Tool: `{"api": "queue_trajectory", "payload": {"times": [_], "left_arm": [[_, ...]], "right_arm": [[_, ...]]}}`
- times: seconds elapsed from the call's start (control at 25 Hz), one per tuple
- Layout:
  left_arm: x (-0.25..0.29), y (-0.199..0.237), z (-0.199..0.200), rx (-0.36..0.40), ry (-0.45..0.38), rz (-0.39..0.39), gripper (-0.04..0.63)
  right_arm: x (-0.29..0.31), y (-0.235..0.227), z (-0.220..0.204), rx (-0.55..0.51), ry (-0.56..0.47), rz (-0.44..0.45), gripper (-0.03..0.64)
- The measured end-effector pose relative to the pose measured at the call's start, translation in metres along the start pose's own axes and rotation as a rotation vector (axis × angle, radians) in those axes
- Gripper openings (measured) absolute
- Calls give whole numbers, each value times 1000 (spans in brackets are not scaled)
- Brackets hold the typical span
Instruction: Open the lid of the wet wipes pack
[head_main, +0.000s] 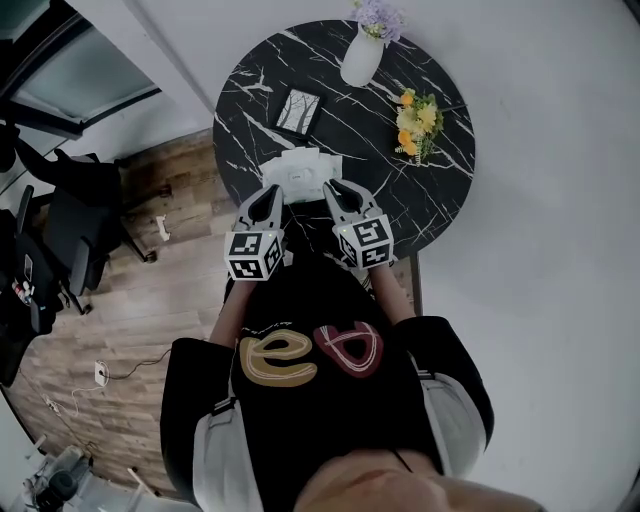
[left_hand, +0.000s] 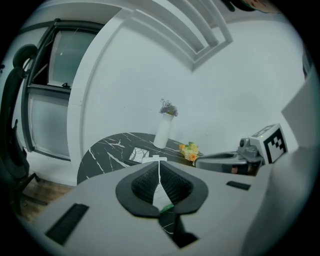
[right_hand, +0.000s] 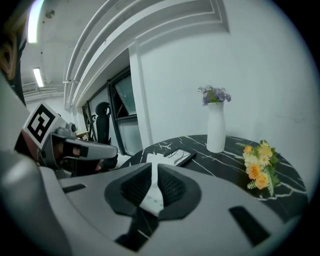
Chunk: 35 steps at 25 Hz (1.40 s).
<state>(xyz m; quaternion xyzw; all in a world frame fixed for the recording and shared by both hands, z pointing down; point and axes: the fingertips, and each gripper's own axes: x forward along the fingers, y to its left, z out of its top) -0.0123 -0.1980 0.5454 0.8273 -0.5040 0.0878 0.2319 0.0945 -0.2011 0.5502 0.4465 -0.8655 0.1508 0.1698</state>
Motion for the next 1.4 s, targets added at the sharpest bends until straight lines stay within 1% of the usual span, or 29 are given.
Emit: {"api": "queue_trajectory", "payload": {"times": [0.08, 0.24, 0.64, 0.8, 0.96, 1.4], "left_arm": [[-1, -3, 0, 4, -3, 1, 18], [-1, -8, -4, 11, -2, 3, 18], [3, -19, -8, 21, -1, 6, 18], [3, -22, -10, 34, 4, 10, 18], [3, -21, -13, 31, 3, 19, 18], [5, -17, -9, 42, 2, 31, 18]], "right_arm": [[-2, 3, -2, -7, 7, 7, 29], [-5, 7, -8, -21, 17, 16, 12], [-10, 13, -10, -70, 20, 28, 10], [-10, 10, -10, -85, 7, 23, 9], [-10, 8, -9, -111, -3, 23, 9], [-7, 8, -4, -112, -5, 26, 9]]}}
